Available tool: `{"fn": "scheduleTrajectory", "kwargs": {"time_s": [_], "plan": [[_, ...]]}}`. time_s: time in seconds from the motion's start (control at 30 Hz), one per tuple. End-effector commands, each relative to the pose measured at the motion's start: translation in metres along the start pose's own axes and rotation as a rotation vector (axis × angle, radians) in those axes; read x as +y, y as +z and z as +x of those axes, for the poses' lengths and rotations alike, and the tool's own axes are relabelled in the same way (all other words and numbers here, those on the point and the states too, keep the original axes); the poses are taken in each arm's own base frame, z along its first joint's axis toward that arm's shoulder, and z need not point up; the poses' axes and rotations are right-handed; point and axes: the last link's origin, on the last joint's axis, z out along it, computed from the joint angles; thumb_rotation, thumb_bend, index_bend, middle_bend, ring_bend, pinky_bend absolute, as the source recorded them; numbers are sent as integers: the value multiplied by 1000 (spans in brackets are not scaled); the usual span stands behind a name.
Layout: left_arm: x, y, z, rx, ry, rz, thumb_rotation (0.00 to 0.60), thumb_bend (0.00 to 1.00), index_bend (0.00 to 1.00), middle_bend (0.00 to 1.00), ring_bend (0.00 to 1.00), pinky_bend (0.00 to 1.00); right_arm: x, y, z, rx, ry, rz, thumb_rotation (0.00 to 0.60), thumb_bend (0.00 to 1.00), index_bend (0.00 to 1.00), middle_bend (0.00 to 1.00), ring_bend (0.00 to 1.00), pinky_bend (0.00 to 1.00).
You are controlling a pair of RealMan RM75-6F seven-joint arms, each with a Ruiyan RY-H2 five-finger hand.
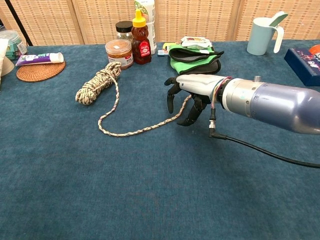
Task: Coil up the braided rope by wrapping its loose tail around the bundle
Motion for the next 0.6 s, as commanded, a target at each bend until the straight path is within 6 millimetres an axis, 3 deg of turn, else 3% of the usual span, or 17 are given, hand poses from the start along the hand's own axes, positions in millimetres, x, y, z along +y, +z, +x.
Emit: {"fn": "scheduleTrajectory", "kwargs": {"time_s": [0.03, 0.6], "plan": [[0, 0, 0, -2, 1, 1, 600, 0, 0, 0, 0, 0, -1, 3, -2, -6, -3, -5, 600, 344, 435, 0, 0, 0], [-1, 3, -2, -14, 3, 12, 600, 0, 0, 0, 0, 0, -11, 21, -6, -20, -15, -8, 600, 346, 444, 0, 0, 0]]}}
